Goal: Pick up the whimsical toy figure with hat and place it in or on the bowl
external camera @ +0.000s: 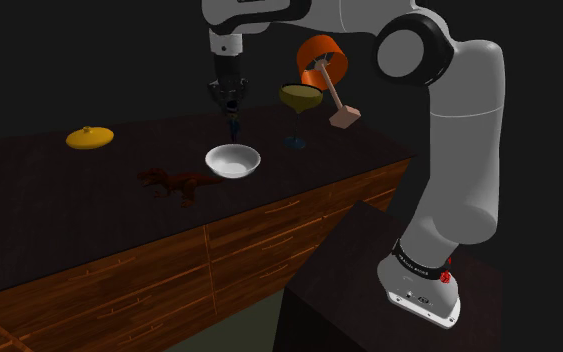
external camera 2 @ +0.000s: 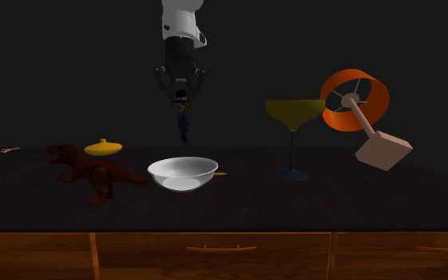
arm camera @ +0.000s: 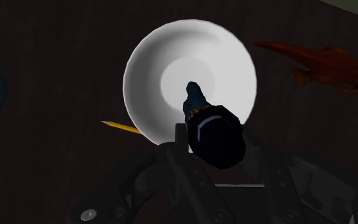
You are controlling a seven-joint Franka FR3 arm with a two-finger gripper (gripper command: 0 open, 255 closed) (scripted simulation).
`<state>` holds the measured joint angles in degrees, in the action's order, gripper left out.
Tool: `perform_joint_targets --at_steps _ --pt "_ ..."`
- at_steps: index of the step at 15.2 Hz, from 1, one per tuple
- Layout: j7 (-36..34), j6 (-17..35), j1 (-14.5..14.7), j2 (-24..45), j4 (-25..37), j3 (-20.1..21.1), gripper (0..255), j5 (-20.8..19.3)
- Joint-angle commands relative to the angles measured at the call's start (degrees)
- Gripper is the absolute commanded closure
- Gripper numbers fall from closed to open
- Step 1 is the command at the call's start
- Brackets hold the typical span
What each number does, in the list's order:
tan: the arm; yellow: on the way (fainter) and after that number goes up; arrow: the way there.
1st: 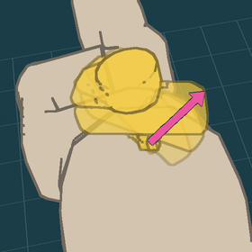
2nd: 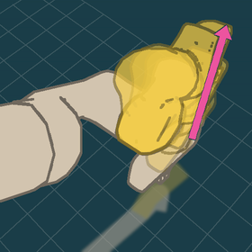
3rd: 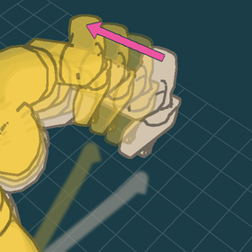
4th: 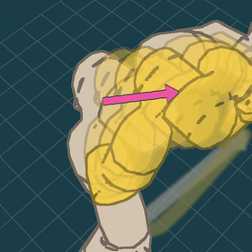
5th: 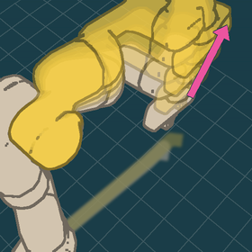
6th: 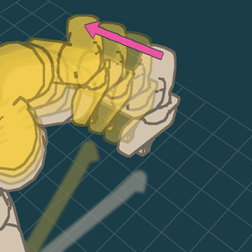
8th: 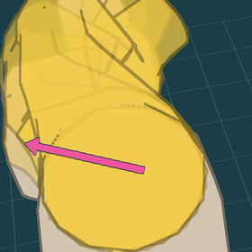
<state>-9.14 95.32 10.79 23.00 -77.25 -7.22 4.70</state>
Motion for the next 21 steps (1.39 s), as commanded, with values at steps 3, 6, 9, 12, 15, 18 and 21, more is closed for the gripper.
perform_joint_targets --at_steps 3,6,9,12,15,18,21 --pt "0.2 3.2 0.0 -0.2 -3.3 0.0 255 0.0" --pt "0.3 5.4 0.1 0.0 -5.4 0.0 255 0.1" --pt "0.4 7.6 0.1 0.2 -7.3 0.1 255 0.1" --pt "0.5 9.1 0.2 0.5 -8.6 0.1 255 0.2" --pt "0.5 9.1 0.2 0.5 -8.6 0.1 255 0.2" --pt "0.5 9.1 0.2 0.5 -8.6 0.1 255 0.2" --pt "0.5 9.1 0.2 0.5 -8.6 0.1 0 0.2"
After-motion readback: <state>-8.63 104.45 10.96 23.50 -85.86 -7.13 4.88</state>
